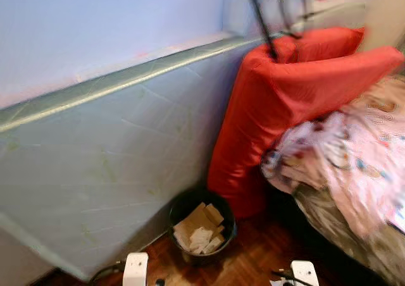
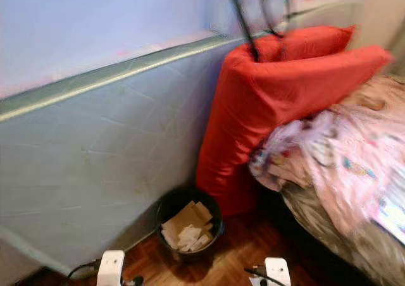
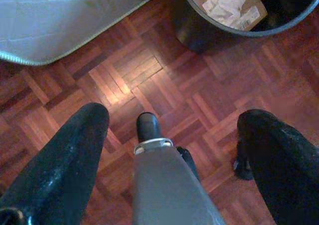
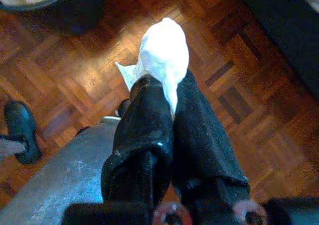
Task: Clean up the room
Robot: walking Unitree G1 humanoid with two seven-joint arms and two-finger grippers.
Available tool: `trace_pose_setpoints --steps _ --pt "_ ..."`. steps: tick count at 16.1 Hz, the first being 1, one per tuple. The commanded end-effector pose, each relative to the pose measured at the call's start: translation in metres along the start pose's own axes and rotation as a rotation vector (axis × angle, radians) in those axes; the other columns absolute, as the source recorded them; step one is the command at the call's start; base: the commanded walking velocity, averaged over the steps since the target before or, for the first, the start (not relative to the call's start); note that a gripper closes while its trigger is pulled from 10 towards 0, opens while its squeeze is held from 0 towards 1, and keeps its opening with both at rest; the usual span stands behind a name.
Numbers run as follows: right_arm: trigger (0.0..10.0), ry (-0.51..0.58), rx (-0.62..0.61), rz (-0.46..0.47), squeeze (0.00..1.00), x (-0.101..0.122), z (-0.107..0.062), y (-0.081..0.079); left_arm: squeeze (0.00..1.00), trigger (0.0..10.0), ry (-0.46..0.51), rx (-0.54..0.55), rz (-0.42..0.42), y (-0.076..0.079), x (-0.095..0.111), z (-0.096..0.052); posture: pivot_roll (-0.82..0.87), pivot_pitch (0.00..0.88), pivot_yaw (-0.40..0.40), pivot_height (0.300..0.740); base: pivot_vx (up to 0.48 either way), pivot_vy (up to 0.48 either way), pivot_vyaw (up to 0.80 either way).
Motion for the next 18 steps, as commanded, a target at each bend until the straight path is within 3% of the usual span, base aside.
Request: trace_pose_setpoints --steps 1,5,11,18 --pt "10.0 0.010 -0.002 -0.010 0.00 0.0027 0.0004 0.0009 0.00 10.0 -0.028 0.019 -0.012 -0.0028 -0.0088 -0.0016 -0.08 0.000 -0.061 0.740 0.000 0.000 0.80" --pt "10.0 0.006 -0.003 0.000 0.00 0.0013 0.0004 -0.0011 0.00 10.0 -0.028 0.028 -0.004 -0.0056 -0.0090 -0.0019 -0.08 0.000 -0.053 0.740 0.000 0.000 0.80" --pt "10.0 0.005 0.004 0.012 0.00 0.0013 0.0006 -0.0039 0.00 10.0 -0.024 0.034 0.002 -0.0080 -0.0080 -0.0020 -0.08 0.000 -0.048 0.740 0.284 0.000 0.75" --pt "10.0 0.000 0.002 0.028 0.00 0.0003 0.0005 -0.0041 0.00 10.0 -0.023 0.034 0.003 -0.0080 -0.0081 -0.0020 -0.08 0.000 -0.044 0.740 0.300 0.000 0.00"
Point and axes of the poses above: a point about 5 cm out from each wrist's last joint towards the gripper, its own z axis pointing out of the wrist towards the gripper, its own x axis along the axis of the wrist's last joint, y = z × x, the point moved 1 cm from there along z, pointing out of the wrist towards the gripper, and after that the axes turned 5 degrees about -z, right-handed, at the moved point
